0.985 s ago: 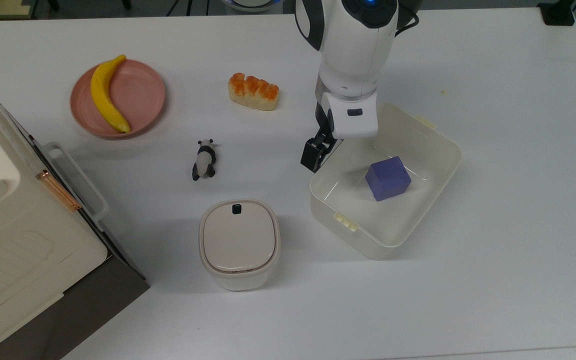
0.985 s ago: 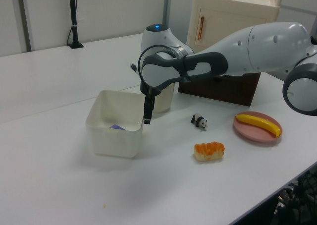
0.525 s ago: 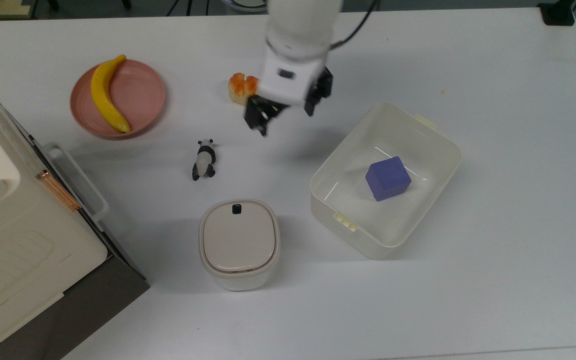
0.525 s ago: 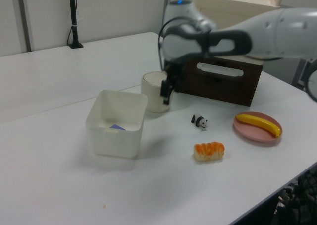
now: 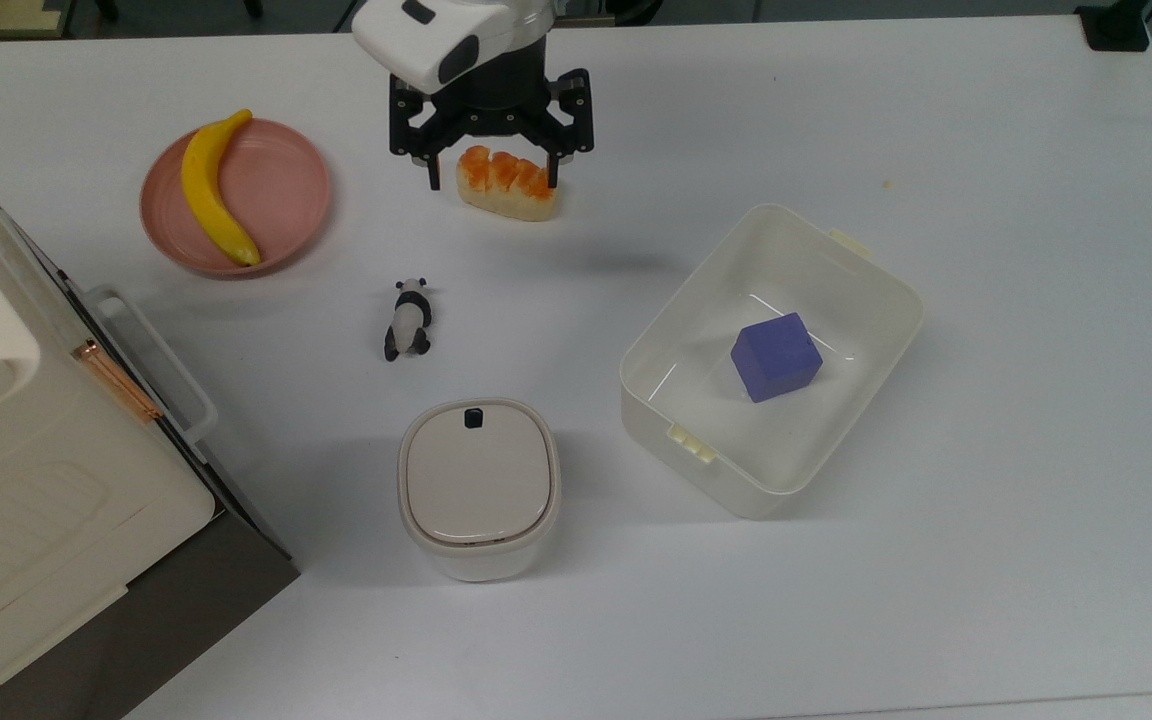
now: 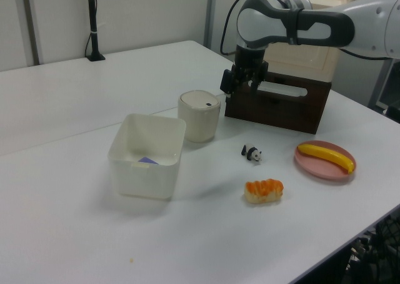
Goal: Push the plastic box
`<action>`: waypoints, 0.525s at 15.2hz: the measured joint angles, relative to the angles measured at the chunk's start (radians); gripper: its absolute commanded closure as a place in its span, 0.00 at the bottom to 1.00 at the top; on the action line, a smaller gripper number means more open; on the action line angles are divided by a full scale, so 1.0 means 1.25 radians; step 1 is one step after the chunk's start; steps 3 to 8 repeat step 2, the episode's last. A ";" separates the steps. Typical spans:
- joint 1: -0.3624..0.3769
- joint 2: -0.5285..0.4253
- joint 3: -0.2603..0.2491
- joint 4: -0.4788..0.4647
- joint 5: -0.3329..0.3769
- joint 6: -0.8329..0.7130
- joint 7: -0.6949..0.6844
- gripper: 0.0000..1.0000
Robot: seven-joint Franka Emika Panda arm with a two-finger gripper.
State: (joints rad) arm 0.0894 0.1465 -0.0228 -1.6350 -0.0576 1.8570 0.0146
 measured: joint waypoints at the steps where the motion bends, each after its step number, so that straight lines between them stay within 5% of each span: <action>1: -0.003 0.000 0.000 -0.002 0.000 0.000 0.003 0.00; 8: -0.005 0.001 0.000 -0.003 0.000 -0.001 0.005 0.00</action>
